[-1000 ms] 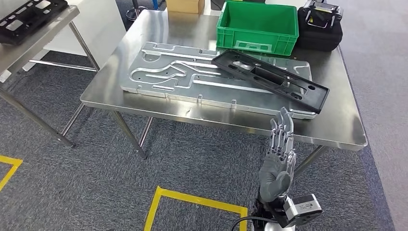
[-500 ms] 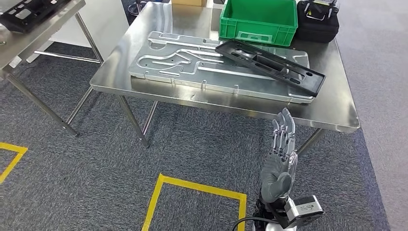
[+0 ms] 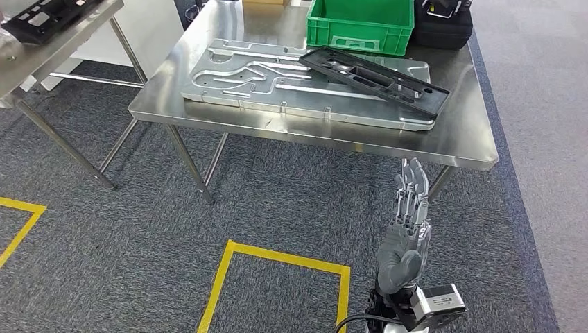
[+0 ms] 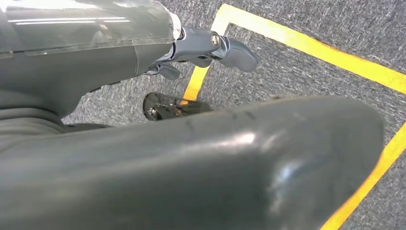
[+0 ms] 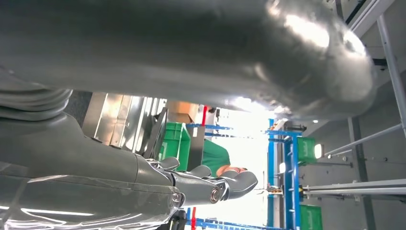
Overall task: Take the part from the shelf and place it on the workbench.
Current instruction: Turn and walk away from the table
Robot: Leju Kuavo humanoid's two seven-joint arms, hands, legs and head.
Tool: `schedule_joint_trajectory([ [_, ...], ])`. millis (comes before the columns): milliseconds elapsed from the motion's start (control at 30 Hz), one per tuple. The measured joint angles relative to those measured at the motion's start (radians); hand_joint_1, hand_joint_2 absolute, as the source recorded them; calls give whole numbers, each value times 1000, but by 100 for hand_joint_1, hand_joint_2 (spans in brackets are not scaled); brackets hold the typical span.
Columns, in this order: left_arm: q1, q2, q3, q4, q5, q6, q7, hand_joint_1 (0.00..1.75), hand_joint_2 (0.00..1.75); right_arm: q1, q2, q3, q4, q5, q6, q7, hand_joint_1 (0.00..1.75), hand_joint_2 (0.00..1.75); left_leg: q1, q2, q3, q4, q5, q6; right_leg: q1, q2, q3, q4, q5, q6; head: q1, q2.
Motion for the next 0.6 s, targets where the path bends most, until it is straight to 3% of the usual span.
schedule_joint_trajectory([
  [67, -1, 1, 0, 0, 0, 0, 0, 0, 0, 1, 0, 0, -2, 0, -1, 0, 0, 0, -7, 0, 37, -70, -9, 11, -1, -2, -5, 1, 11, 11, 0, 0],
  [133, 0, 0, 0, 0, 0, 0, 0, 0, 0, 6, -1, 0, -5, 0, -4, -1, 0, 0, -7, 1, 31, -80, 3, 21, -4, -3, -7, 2, 19, 24, -1, 0],
  [167, 1, -1, 0, 0, 0, -1, -1, 0, 0, 9, -2, 0, -6, 0, -6, -1, 0, 0, -5, 3, 26, -85, 12, 28, -5, -2, -13, 13, 5, 30, 0, 0],
  [233, 1, -2, 0, 0, 0, -2, -1, 0, 0, 15, -5, 0, -7, 0, -13, -2, 0, 0, 0, 7, 11, -92, 33, 40, -7, 2, -41, 87, -68, 41, 1, 0],
  [300, 2, -3, 0, 0, 0, -3, -1, 0, 0, 22, -9, -1, -8, 0, -19, -2, 0, 0, 0, 7, -14, -89, 51, 43, -11, 4, -83, 216, -154, 49, 1, 0],
  [333, 3, -3, 0, 0, 0, -3, -1, 0, 0, 26, -11, -1, -8, 0, -22, -1, 0, 0, 0, 8, -27, -87, 59, 42, -13, 4, -93, 265, -171, 53, 1, 0],
  [367, 4, -3, 0, 0, 0, -3, -1, 0, 0, 28, -12, -2, -8, 0, -23, -1, 0, 0, 0, 8, -40, -83, 66, 40, -16, 4, -88, 283, -166, 55, 1, 0],
  [400, 4, -4, 0, 0, 0, -3, -1, 0, 0, 29, -13, -3, -8, 0, -24, -1, 0, 0, 1, 8, -51, -78, 72, 37, -18, 4, -64, 262, -144, 57, 1, 0],
  [433, 5, -4, 0, 0, 0, -3, -1, 0, 0, 30, -14, -3, -9, 0, -24, -2, 0, 0, 2, 8, -62, -72, 76, 35, -21, 3, -22, 206, -115, 58, 1, 0],
  [500, 4, -5, 0, 0, 0, -3, -1, 0, 0, 29, -15, -4, -15, 1, -25, -2, 0, 0, 1, 7, -80, -55, 81, 27, -22, 4, 70, 66, -88, 57, 1, 0],
  [533, 4, -6, 0, 0, 0, -3, -1, 0, 0, 29, -16, -5, -17, 1, -25, -2, 0, 0, 0, 6, -87, -48, 84, 21, -21, 6, 96, 20, -87, 53, 1, 0],
  [600, 4, -6, 1, 0, 0, -3, 0, 0, 0, 29, -16, -6, -21, 1, -27, -3, 0, 0, -2, 5, -95, -41, 93, 8, -17, 9, 103, -3, -88, 39, 0, 0],
])
